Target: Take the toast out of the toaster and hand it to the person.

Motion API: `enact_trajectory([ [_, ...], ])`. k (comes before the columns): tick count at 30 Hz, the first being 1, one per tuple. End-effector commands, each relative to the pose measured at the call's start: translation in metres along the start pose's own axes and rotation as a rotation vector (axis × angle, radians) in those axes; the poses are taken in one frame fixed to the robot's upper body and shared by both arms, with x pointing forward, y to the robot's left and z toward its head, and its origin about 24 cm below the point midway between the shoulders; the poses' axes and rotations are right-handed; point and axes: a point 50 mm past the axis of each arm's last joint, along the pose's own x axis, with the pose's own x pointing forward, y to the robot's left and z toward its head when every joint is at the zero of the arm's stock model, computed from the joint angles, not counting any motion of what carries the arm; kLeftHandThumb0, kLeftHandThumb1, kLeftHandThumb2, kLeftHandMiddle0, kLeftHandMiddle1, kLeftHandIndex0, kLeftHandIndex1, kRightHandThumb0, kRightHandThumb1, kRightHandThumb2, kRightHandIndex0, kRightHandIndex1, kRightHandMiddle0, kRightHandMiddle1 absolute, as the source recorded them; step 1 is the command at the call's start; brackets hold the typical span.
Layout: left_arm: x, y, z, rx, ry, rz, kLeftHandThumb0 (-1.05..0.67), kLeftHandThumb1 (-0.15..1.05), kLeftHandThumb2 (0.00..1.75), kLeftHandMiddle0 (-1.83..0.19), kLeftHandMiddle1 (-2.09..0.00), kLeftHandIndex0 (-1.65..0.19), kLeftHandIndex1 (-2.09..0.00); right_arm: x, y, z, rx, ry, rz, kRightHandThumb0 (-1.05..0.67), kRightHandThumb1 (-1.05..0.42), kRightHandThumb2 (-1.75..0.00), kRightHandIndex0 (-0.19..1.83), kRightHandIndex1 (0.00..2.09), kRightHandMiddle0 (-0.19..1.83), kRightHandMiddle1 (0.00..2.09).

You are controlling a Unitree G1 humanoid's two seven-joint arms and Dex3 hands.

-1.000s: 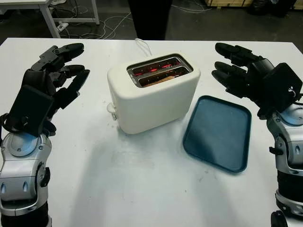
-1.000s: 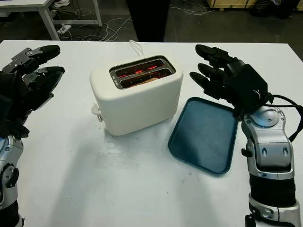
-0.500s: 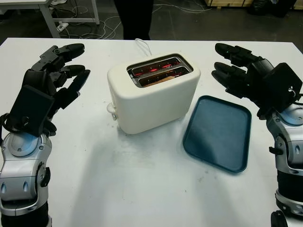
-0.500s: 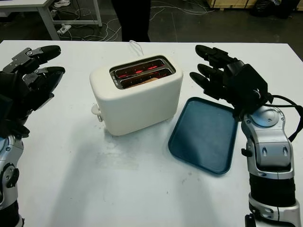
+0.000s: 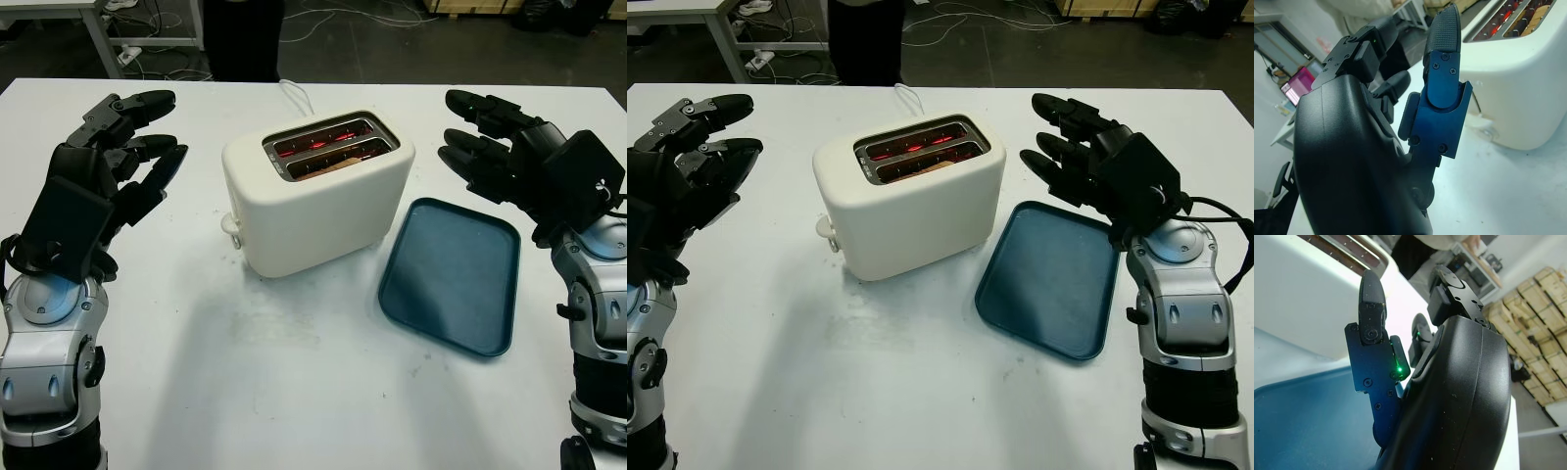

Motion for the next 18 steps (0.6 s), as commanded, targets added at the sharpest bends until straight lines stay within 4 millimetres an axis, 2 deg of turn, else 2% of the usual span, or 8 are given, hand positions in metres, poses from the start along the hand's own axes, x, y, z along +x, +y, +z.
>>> enact_trajectory([
  [1,-0.0018,0.0011,0.0018,0.007,-0.006,0.006,-0.68,0.92,0.19,-0.21,-0.93,-0.35,-0.54,-0.0006,0.0,0.0022,0.001,-0.006,-0.003,-0.41,-0.92,-0.3,0.3,0.01,0.32,0.01],
  [18,-0.0032,0.0014,0.0001,0.0,-0.005,0.01,-0.7,0.92,0.19,-0.22,-0.91,-0.35,-0.55,-0.0021,0.0003,0.0021,-0.017,-0.004,-0.006,-0.41,-0.92,-0.3,0.32,0.02,0.32,0.01],
])
